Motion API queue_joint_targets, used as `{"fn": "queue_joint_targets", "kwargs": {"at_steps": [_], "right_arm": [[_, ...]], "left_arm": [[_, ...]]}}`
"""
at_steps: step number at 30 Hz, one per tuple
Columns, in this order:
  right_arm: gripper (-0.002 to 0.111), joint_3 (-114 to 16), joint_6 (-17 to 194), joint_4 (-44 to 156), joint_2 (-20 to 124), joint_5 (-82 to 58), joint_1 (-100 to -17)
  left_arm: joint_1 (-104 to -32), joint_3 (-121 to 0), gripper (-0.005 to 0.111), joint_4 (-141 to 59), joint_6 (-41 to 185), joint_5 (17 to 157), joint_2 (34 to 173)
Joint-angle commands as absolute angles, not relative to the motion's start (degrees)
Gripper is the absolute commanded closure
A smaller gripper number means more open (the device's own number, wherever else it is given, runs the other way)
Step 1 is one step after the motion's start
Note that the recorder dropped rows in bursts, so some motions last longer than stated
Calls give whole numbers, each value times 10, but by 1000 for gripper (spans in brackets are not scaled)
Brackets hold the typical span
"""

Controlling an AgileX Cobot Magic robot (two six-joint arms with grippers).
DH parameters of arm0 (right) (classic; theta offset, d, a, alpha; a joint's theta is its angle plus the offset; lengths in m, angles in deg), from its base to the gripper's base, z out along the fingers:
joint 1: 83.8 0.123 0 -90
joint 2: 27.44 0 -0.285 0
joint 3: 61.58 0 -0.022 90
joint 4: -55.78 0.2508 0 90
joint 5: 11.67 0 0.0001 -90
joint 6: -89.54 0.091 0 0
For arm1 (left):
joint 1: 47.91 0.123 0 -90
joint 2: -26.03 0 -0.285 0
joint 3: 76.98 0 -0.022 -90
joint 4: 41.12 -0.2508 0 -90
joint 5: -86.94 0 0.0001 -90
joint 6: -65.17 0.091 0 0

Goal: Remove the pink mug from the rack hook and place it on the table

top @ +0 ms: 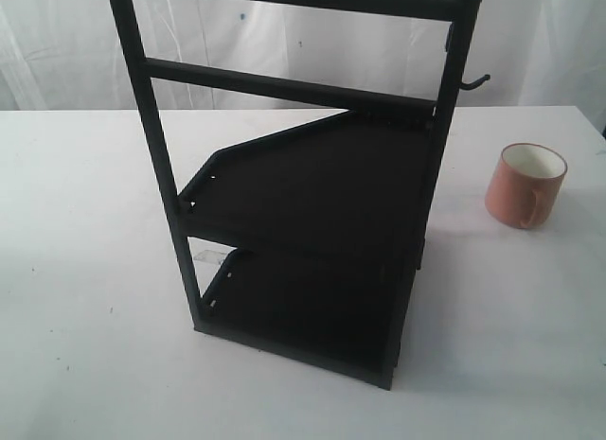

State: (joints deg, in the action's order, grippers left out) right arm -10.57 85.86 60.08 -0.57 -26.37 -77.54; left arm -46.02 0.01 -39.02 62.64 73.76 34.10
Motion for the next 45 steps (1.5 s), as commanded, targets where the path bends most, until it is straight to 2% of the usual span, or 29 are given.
{"fn": "queue_joint_targets", "kwargs": {"at_steps": [1, 6, 11, 34, 37, 45], "right_arm": [[108, -111, 853, 600, -105, -360, -776], [108, -111, 853, 617, -182, -453, -776], [108, -111, 853, 619, -197, -514, -776], [108, -111, 854, 622, -197, -520, -776], [108, -99, 854, 622, -197, -501, -776], [108, 18, 849, 614, -197, -279, -776]], "left_arm": [[-459, 2, 107, -384, 626, 736, 338], [-459, 2, 107, -384, 626, 736, 338], [-459, 2, 107, -384, 626, 736, 338], [-459, 2, 107, -384, 626, 736, 338], [-459, 2, 107, -384, 626, 736, 338], [-459, 2, 107, -384, 626, 736, 338]]}}
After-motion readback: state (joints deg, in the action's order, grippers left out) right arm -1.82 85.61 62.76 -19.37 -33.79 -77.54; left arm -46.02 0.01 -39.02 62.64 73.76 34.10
